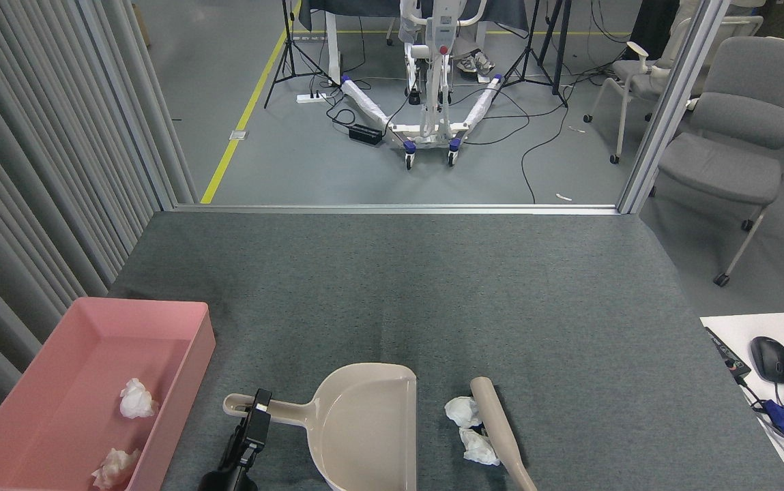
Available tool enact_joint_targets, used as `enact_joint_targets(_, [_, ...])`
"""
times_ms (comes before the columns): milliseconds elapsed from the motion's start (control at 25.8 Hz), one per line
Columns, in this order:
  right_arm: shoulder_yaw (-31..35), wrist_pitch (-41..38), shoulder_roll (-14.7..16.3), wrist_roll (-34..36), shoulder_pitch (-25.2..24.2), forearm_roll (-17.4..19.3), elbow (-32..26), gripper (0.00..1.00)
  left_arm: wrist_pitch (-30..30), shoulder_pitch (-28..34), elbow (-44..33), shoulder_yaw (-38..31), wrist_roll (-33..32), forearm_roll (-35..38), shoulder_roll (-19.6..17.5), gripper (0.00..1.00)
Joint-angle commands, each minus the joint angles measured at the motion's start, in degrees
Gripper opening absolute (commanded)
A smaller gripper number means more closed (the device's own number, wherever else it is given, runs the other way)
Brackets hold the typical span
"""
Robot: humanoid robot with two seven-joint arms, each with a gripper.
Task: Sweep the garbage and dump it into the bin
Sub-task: 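Sweep the white paper balls with the brush into the dustpan, then lift the brush away and set it back down near the right gripper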
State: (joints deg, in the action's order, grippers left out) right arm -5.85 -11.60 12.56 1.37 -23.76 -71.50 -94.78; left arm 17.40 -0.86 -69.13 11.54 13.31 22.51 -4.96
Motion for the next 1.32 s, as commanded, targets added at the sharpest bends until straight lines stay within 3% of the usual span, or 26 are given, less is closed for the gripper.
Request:
enact_joint_targets(0, [-2.0,0.1,-0.6,0.0,0.1,-1.0,-0.1,0.0,1.3,0.2,0.1,0.1,0.0,0.2,0.0,0.4])
enact_joint_targets(310, [-14.0,6.3,-5.4,-1.4,3.4,-3.3,0.2,0.0,4.1,0.2,0.9,0.0,-0.1,0.8,-0.1,0.18])
enact_joint_targets(503, [-20.4,8.5,-8.9,-1.1,4.3,-3.4,-0.1,0.0,4.5,0.3,1.1,0.1,-0.1,1.1,-0.2,0.14])
enact_joint_targets(658, [-21.7,8.0,-9.3,0.9,4.2,-2.6,-1.5,0.0,5.3,0.4,1.1,0.1,-0.1,1.0,-0.2,0.13])
enact_joint_targets(813, [-19.5,7.0,-7.2,5.9,4.0,-1.0,-4.1,0.0,5.4,0.5,0.9,0.1,-0.1,1.1,-0.2,0.12])
enact_joint_targets(1045, [-6.9,3.3,-1.8,7.5,2.8,4.9,-6.4,0.0,6.0,0.7,0.2,0.0,-0.3,0.6,-0.2,0.09])
enact_joint_targets(1277, [5.5,3.2,3.3,7.5,1.1,7.3,-5.9,0.0,6.5,1.1,-0.7,-0.1,-0.6,0.0,-0.6,0.03])
